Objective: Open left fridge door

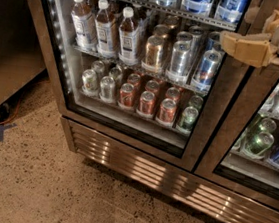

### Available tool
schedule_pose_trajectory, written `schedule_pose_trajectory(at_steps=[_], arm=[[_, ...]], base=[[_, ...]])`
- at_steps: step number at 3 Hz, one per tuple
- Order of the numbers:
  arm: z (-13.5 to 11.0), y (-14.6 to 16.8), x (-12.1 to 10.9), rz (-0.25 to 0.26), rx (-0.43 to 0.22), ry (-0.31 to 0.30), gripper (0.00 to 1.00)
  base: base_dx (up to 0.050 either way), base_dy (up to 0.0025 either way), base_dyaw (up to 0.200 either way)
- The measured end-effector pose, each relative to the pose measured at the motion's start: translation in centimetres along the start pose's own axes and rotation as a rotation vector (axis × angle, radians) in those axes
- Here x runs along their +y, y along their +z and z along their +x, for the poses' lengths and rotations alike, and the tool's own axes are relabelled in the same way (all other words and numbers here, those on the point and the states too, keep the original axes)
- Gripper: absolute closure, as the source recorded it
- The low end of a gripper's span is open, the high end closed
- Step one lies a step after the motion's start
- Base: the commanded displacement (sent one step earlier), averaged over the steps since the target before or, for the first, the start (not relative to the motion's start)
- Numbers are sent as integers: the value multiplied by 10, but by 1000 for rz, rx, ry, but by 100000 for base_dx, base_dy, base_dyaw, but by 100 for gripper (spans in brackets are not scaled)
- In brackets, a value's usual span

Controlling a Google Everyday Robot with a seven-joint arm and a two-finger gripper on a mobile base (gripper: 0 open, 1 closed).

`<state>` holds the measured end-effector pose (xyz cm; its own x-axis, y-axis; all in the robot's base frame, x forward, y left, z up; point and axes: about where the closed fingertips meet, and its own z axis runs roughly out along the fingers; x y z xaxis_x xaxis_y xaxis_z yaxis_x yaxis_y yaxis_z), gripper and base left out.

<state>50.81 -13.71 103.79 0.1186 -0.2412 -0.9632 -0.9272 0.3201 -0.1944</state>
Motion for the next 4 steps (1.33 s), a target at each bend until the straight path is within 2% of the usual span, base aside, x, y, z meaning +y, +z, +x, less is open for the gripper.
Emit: schedule_pose_trajectory(at_steps=[1,4], arm=[[0,0,0,0,0,0,100],[0,0,0,0,0,0,100]], base=[[0,0,0],[-4997,-6,46]])
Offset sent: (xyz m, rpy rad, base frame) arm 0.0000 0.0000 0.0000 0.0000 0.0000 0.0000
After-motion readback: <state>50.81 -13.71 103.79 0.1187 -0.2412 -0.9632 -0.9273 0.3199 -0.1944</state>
